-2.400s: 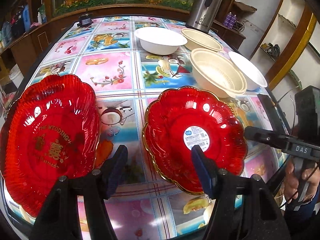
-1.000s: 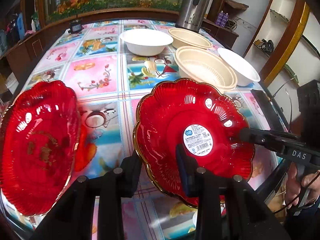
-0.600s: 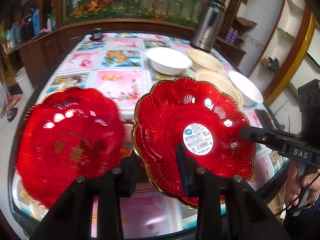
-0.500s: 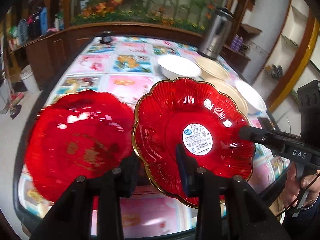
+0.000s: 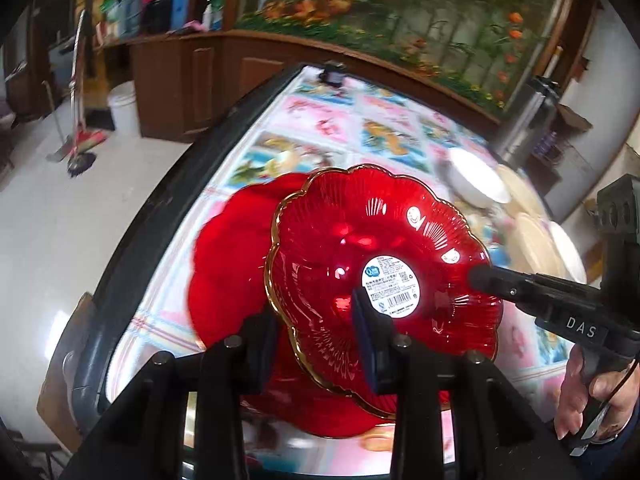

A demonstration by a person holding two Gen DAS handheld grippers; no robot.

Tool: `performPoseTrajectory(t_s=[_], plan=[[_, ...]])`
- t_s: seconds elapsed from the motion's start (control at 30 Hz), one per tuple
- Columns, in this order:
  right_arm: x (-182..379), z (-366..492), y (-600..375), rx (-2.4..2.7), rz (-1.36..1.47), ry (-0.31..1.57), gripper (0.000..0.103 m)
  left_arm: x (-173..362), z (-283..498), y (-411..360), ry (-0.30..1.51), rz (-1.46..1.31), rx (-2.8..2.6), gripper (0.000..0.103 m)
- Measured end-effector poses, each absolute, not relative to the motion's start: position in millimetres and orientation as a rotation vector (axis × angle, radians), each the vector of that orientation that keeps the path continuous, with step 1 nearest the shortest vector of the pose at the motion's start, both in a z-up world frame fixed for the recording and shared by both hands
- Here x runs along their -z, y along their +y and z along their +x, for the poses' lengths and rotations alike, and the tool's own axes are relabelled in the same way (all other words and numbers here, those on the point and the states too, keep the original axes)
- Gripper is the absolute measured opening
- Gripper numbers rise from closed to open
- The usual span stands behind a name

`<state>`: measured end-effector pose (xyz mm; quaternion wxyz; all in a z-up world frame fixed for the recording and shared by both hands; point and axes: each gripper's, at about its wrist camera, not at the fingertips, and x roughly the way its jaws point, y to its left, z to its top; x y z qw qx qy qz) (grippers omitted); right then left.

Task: Organize plates and bowls
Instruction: 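Lower the labeled red plate onto the wedding-print plate with the right tool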

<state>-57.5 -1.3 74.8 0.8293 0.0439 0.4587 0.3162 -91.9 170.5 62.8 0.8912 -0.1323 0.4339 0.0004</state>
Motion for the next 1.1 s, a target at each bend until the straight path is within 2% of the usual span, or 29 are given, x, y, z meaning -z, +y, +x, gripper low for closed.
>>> performPoseTrajectory(t_s=[0.3,0.5,0.57,0.6,0.73,1.1], plan=[[-50.6,-38.0,33.9,-0.65,0.014,1.033,0.014,-41.0,-81.7,186.2,0.953,-0.288,-0.037,0.033],[-52.3,-35.8,45.8,-0.645,-0.041,1.036,0.014,-41.9,-82.9,184.7,0.964,-0.277,-0.038,0.047],[-52.5,-35.6,49.6,-0.65,-0.057,1.04,0.014,-42.5,-83.9,183.6,0.974,-0.291,-0.02,0.058],[-52.7,-35.9,51.3,-0.651,-0.063,1.042,0.014,-43.0,-84.4,182.3,0.977,-0.284,-0.021,0.06],[-52.7,-33.8,54.9,-0.642,-0.084,1.041,0.015,-42.6,-83.0,177.8,0.988,-0.255,-0.011,0.076],[-52.4,-29.9,51.6,-0.648,-0.057,1.062,0.013,-43.0,-76.3,180.7,1.038,-0.267,0.017,0.08]])
